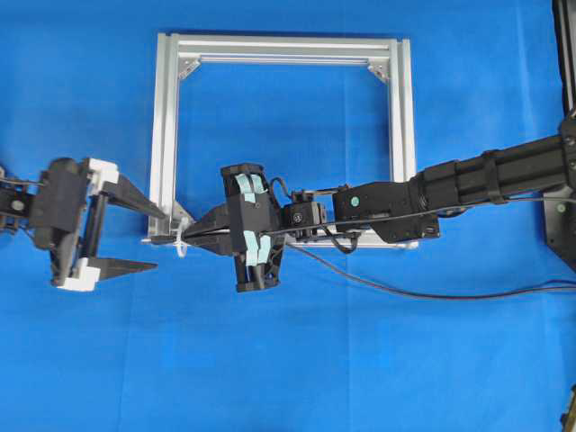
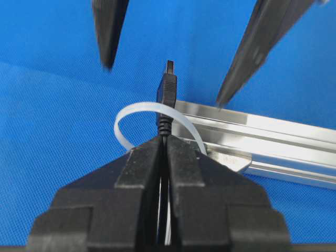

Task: Insert the wire through the string loop located on the left side.
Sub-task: 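Open the left gripper around the plug and close on it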

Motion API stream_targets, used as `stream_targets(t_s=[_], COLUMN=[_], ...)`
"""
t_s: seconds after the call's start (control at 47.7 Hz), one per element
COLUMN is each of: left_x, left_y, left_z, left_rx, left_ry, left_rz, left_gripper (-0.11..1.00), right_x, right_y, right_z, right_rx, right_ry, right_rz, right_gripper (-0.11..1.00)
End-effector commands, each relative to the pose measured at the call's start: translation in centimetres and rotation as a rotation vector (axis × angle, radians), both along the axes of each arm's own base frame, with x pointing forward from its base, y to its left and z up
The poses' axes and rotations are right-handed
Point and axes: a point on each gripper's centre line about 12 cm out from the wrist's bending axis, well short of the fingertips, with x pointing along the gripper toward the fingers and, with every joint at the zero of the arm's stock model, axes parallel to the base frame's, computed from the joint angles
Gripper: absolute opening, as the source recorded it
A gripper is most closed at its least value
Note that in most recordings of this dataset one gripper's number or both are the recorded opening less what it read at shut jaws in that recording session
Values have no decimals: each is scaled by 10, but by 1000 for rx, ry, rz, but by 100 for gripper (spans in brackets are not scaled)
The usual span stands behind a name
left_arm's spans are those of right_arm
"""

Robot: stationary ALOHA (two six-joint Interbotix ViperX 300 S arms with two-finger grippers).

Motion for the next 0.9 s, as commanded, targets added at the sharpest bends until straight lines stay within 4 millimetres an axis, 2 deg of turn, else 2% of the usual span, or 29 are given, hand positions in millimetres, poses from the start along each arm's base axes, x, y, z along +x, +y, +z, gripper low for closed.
stream_targets(t_s=[0.0, 0.147, 0.88], left_x=[10, 16, 13], left_y=[-1, -2, -1], left_z=[-1, -5, -6], left_rx=[2, 6, 7], left_ry=[-2, 10, 11], left_rz=[1, 2, 4], left_gripper=[88, 87, 86], right_x=[5, 4, 4], right_y=[1, 1, 1], right_z=[18, 17, 17], right_rx=[5, 5, 5], right_ry=[-47, -41, -41], right_rz=[1, 0, 0], right_gripper=[0, 0, 0])
